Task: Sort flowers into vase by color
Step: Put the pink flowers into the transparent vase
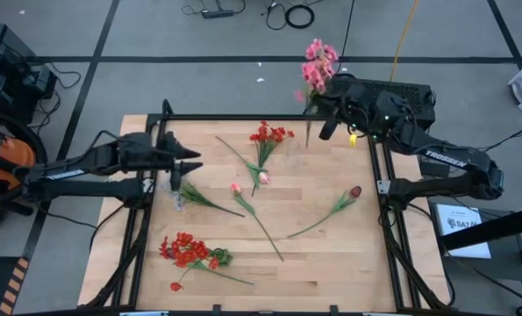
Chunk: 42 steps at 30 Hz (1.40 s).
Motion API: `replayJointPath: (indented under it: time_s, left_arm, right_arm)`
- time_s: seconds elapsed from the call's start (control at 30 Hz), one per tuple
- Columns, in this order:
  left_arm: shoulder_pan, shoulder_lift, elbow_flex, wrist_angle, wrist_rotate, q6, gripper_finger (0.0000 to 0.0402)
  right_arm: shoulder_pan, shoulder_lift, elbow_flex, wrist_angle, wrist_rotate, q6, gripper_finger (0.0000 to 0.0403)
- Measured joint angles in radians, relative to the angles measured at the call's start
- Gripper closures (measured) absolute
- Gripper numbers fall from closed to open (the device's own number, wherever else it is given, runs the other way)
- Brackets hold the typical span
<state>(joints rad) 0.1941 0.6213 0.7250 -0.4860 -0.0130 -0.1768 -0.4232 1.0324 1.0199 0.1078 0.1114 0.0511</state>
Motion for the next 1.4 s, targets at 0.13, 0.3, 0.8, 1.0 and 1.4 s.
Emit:
replayJointPath:
  time_s: [0.13, 0.3, 0.8, 1.0, 1.4]
  left_arm:
    - [-0.065, -0.034, -0.1, 0.186, -0.003, 0.002, 0.0233]
    - [-0.139, -0.041, -0.222, 0.386, -0.033, -0.001, 0.0233]
    - [-0.224, -0.056, -0.259, 0.457, -0.074, -0.028, 0.0233]
    - [-0.224, -0.061, -0.259, 0.449, -0.074, -0.022, 0.0233]
    - [-0.223, -0.062, -0.259, 0.455, -0.074, -0.025, 0.0233]
  right_arm:
    - [-0.028, 0.037, 0.0, 0.092, -0.078, -0.022, 0.0397]
    - [-0.068, 0.078, 0.0, 0.12, -0.194, -0.012, 0.0397]
    - [-0.128, 0.143, -0.232, 0.451, -0.278, 0.039, 0.0397]
    - [-0.139, 0.141, -0.416, 0.622, -0.302, 0.037, 0.0397]
    - [-0.139, 0.18, -0.458, 0.594, -0.297, -0.01, 0.0391]
